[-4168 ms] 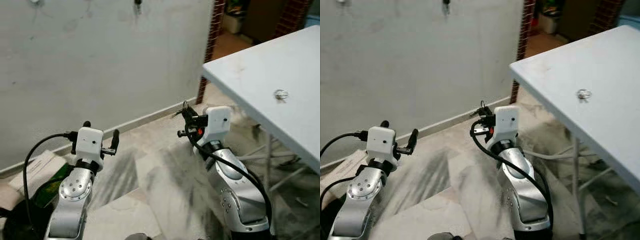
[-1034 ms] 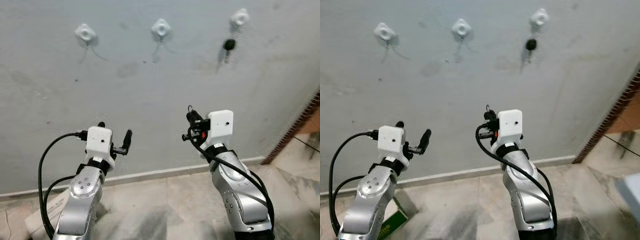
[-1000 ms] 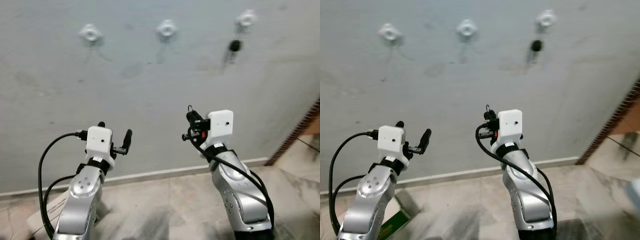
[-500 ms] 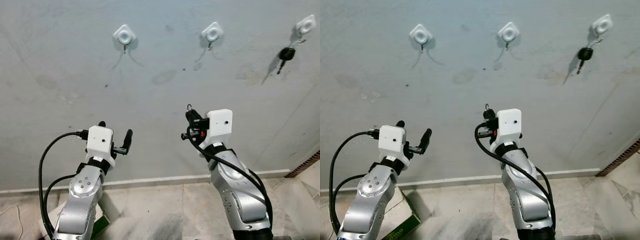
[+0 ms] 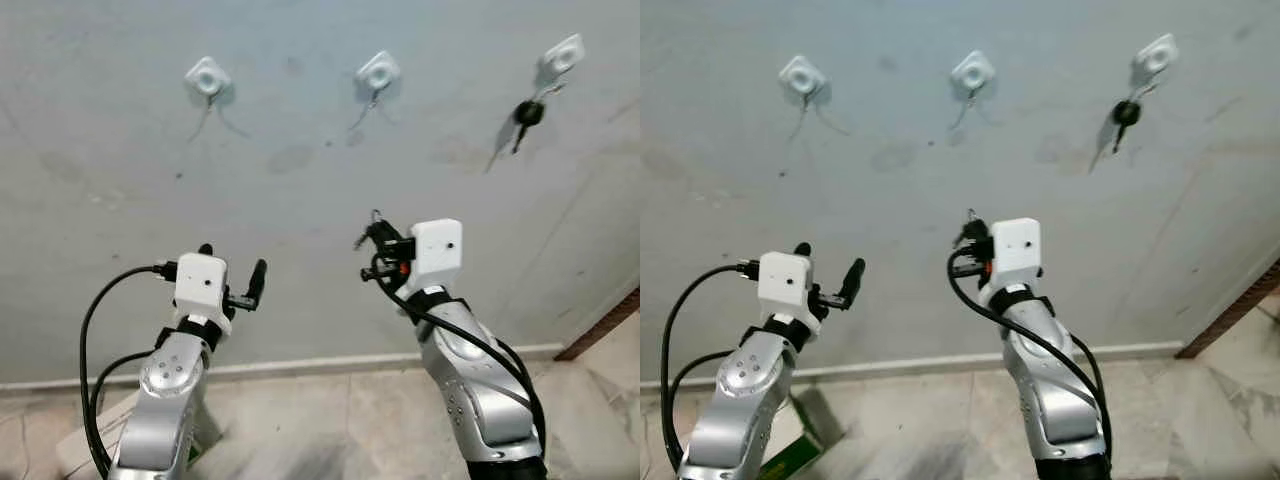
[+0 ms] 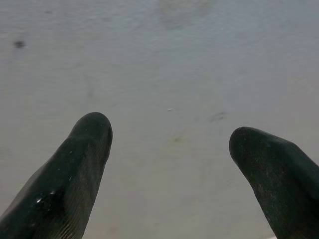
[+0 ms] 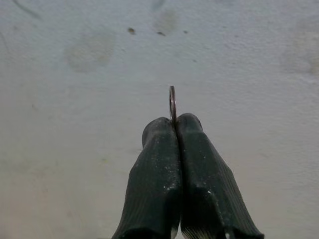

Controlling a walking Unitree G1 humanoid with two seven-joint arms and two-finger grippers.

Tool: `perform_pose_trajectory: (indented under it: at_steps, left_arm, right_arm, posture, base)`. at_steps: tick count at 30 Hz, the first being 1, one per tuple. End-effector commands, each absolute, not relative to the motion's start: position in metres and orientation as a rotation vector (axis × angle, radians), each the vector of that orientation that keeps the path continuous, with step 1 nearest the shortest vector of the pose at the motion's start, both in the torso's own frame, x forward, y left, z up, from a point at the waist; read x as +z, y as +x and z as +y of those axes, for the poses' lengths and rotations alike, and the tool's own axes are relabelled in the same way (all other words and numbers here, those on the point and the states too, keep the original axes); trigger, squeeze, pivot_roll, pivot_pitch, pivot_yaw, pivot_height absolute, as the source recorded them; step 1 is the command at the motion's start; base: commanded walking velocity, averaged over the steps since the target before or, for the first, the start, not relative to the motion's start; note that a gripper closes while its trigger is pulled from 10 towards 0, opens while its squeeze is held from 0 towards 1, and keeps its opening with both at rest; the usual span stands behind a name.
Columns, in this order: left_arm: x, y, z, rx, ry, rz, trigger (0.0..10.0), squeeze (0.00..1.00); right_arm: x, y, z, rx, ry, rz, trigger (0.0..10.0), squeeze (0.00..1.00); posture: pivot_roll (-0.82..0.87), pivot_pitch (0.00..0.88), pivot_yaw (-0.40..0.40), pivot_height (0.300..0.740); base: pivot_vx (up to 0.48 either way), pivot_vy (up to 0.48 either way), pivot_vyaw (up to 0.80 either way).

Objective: Hang keys on a hook

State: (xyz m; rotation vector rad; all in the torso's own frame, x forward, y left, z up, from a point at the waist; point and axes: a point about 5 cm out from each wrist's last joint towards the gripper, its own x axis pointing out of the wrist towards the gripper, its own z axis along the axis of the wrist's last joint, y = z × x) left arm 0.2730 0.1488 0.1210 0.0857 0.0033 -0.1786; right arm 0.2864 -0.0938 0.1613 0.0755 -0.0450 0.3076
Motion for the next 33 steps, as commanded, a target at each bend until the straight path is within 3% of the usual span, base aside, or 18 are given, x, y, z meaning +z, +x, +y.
perform_pose_trajectory:
  at_steps: [1, 33]
  left_arm:
    - [0.1214, 0.2716, 0.1536, -0.173, 0.092, 0.004, 10.0, 0.00]
    - [0.1239, 0.2685, 0.1597, -0.143, 0.082, -0.014, 10.0, 0.00]
  right_arm:
    - [0.1653, 0.2855, -0.0862, 0.332, 0.082, -0.059, 10.0, 0.00]
    - [0.1645, 0.2830, -0.0841, 0.355, 0.091, -0.060, 10.0, 0.00]
  posture:
    - [0.05, 0.102, 0.059, 0.740]
    - [0.05, 0.101, 0.058, 0.740]
  base:
    - [0.000, -0.454, 0.00]
    - [0.000, -0.020, 0.00]
